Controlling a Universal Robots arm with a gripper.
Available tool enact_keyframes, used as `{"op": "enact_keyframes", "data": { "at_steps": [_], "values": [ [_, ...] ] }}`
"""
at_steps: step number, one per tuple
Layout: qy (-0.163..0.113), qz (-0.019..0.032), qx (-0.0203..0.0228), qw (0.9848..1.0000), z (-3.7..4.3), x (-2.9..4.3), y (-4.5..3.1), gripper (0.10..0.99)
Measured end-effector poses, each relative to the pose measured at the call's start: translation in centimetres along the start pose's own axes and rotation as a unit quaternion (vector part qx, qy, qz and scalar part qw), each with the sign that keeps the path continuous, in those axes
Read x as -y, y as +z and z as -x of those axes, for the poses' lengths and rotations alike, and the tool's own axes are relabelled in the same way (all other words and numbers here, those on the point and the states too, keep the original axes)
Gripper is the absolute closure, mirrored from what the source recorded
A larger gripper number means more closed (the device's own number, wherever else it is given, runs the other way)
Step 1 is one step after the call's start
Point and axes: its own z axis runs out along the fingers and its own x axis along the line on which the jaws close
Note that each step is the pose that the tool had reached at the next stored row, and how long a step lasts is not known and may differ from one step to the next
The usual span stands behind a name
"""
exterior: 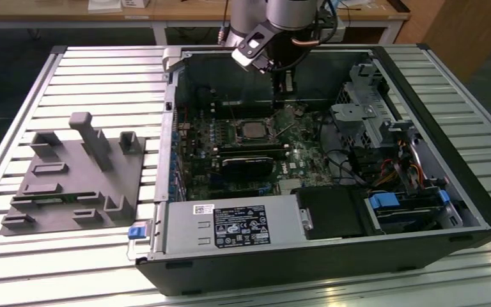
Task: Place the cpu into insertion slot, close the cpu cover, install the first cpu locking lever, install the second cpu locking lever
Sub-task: 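Close the cpu cover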
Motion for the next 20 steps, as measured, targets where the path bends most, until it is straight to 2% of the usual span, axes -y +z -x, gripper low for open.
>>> {"op": "enact_keyframes", "data": {
  "at_steps": [2,3,17,20],
  "values": [
    [0.000,0.0001,-0.0001,1.0000,-0.01,-0.42,0.02,0.980],
    [0.000,0.0001,-0.0001,1.0000,-0.02,-1.31,0.05,0.980],
    [0.000,0.0001,-0.0001,1.0000,-0.09,-4.49,0.17,0.980],
    [0.000,0.0001,-0.0002,1.0000,-0.10,-4.93,0.19,0.980]
  ]
}}
